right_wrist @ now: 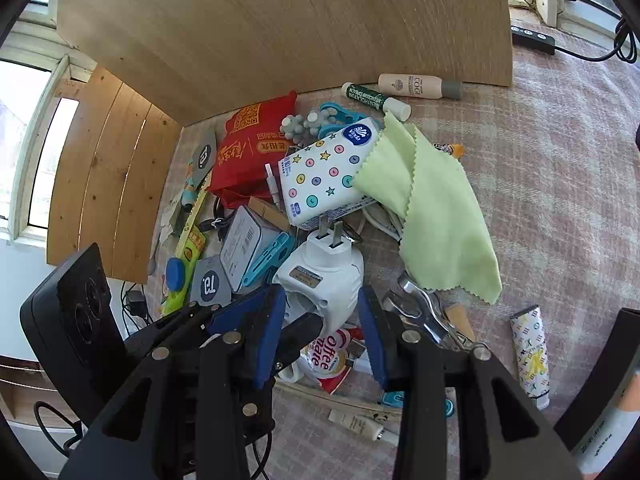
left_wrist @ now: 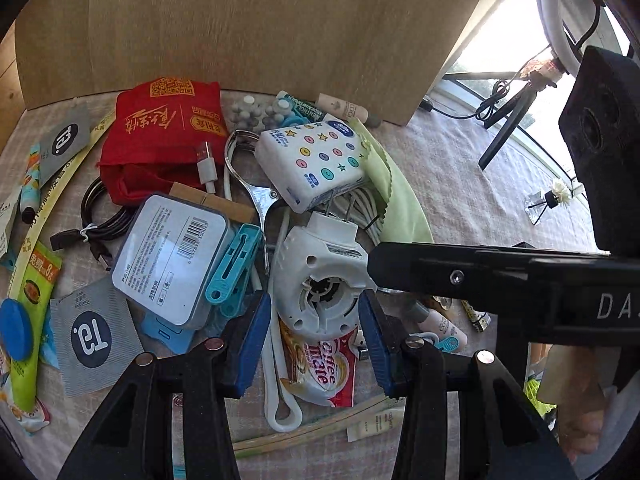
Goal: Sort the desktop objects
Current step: 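Grasp the white plug adapter with both grippers, then carry the white plug adapter into the tray and release it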
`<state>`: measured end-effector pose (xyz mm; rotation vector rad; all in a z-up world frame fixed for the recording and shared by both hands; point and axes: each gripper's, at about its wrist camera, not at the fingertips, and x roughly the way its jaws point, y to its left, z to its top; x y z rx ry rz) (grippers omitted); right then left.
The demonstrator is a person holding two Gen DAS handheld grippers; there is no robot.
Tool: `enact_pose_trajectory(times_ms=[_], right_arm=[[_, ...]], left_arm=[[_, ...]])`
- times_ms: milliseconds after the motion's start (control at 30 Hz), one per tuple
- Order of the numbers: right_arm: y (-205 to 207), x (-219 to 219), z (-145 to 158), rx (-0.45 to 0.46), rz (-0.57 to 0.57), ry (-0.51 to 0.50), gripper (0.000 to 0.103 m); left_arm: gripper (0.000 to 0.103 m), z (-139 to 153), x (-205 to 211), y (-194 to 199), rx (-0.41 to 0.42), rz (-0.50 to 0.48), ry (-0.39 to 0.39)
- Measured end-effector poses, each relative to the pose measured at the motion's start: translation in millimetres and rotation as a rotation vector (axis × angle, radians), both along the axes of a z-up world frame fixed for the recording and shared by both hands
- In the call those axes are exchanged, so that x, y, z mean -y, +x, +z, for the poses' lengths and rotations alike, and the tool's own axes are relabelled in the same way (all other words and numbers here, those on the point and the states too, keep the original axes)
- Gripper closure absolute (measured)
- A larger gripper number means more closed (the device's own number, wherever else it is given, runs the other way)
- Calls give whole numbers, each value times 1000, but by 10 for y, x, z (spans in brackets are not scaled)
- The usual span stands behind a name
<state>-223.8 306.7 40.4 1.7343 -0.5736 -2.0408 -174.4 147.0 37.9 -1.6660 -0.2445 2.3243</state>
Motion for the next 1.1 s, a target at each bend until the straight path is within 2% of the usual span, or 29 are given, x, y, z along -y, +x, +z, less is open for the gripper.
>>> enact_pose_trajectory(times_ms=[367,700,867,1100], right_arm=[[-268,160,-262,43,-1,34,65],[-252,228,-281,45,11,63,65],[-162,147,-186,43,6,36,65],[79,-68,153,-10,-1,46,65]], left_arm=[[67,-179,-31,-78,19,-3,24],[68,-182,8,-35,19,26,87],[68,-93,-3,50,10,34,110],[68,190,-183,196,-31,7,126]])
